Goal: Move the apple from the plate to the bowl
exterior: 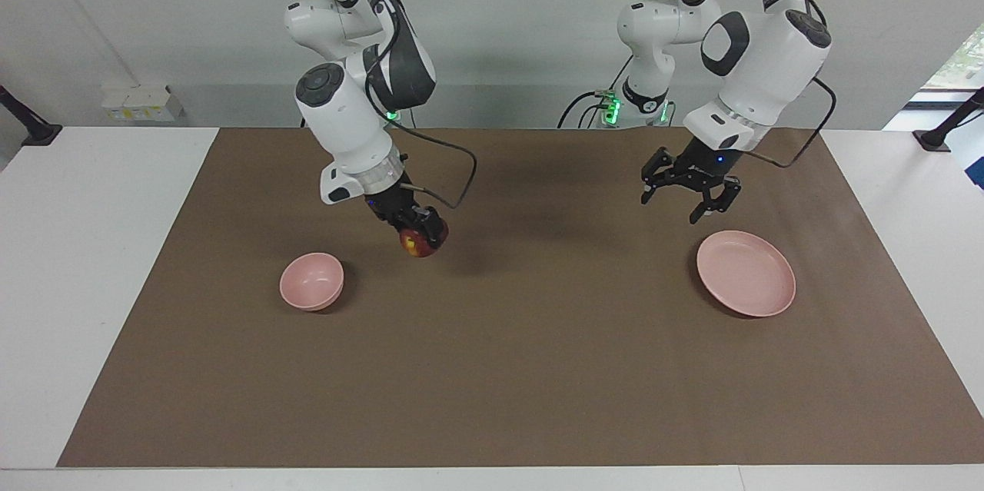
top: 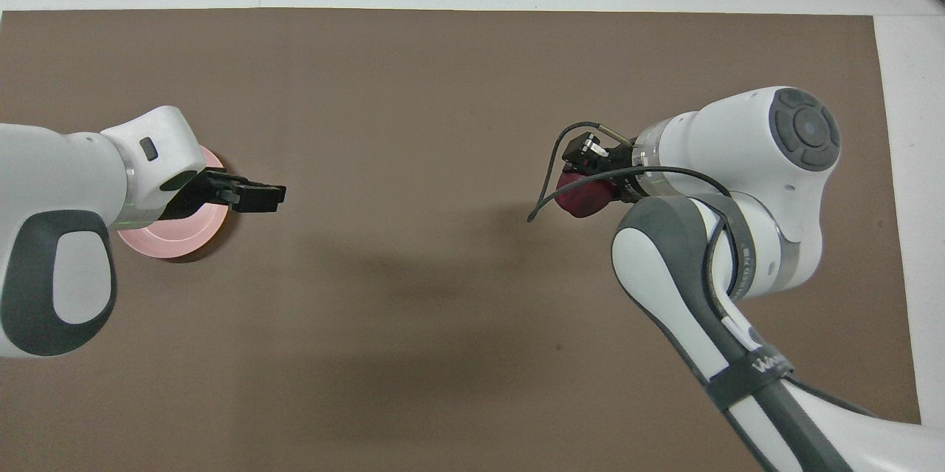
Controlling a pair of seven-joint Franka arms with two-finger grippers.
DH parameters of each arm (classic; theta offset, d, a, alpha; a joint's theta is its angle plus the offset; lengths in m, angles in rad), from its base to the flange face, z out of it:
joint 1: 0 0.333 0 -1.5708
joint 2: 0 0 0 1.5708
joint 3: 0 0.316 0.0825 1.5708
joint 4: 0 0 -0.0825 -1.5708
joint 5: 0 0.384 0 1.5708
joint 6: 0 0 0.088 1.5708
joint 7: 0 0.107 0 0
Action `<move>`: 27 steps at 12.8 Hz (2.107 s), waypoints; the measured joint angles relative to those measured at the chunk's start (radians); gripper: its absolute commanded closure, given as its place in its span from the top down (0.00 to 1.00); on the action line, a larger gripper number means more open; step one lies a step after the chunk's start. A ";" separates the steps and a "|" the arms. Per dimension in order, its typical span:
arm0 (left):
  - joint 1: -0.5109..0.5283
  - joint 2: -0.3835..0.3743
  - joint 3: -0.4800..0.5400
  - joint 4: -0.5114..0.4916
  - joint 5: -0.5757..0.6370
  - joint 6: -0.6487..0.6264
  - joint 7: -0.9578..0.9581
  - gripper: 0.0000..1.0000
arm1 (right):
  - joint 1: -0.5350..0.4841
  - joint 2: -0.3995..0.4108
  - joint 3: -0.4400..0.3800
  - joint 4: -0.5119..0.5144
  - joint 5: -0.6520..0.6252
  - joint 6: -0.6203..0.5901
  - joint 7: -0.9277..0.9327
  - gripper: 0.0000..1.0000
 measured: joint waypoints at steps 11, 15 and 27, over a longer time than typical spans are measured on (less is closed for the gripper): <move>0.167 0.014 0.005 0.100 0.195 -0.111 -0.122 1.00 | -0.255 0.051 -0.006 -0.031 -0.182 0.021 -0.471 0.00; 0.173 0.029 0.004 0.157 0.195 -0.166 -0.122 1.00 | -0.257 0.087 -0.003 -0.030 -0.182 0.052 -0.471 0.00; -0.106 0.048 0.258 0.548 0.243 -0.623 -0.123 1.00 | -0.258 0.136 0.000 -0.025 -0.182 0.080 -0.471 1.00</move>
